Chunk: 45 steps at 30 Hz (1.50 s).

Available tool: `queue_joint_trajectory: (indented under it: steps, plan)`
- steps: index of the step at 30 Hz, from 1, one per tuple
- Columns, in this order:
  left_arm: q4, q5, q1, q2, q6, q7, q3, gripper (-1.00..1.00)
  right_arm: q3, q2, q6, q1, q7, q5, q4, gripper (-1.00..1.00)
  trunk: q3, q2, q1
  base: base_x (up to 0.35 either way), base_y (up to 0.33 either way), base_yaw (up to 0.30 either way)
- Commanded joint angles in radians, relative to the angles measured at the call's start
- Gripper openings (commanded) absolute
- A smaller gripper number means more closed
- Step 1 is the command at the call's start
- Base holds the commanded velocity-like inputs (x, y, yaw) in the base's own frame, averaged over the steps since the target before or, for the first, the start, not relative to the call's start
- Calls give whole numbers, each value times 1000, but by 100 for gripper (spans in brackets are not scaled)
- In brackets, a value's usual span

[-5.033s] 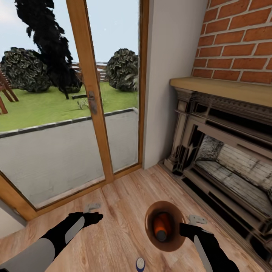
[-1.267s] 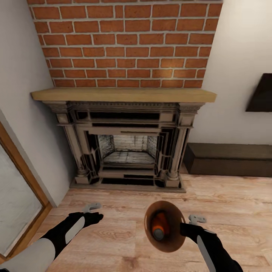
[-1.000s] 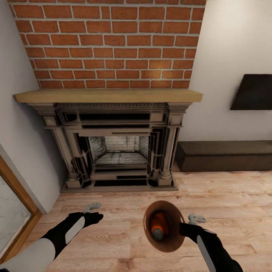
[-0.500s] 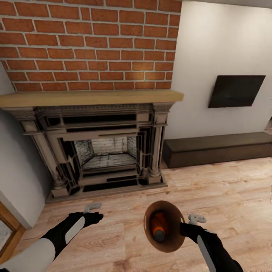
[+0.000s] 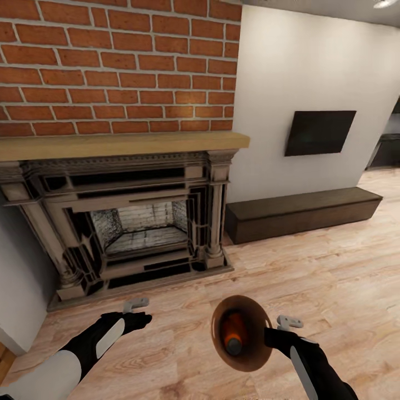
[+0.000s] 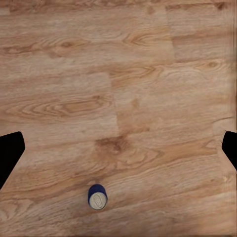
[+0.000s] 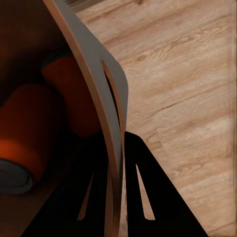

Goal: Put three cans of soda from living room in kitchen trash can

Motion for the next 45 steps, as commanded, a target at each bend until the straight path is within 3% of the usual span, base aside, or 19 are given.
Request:
queue_joint_trajectory:
  steps: [1,9,20,39,45]
  plan:
    - [0,0,0,0,0,0,0,100,0,0,0,0,7,-13,-1,-100,0,0,0,-21,47,-296]
    - [1,0,0,0,-1,0,0,100,0,0,-1,0,7,-13,-1,-100,0,0,0,-97,144,-288]
    - [1,0,0,0,-6,0,0,100,1,0,-3,0,6,-13,-1,-100,0,0,0,-57,109,-92]
    - [1,0,0,0,-6,0,0,100,0,0,-3,0,7,-13,-1,-100,0,0,0,-9,16,-204]
    - [1,1,0,0,-7,0,-25,100,0,0,-3,0,6,-13,-1,-100,0,0,0,-80,110,-78]
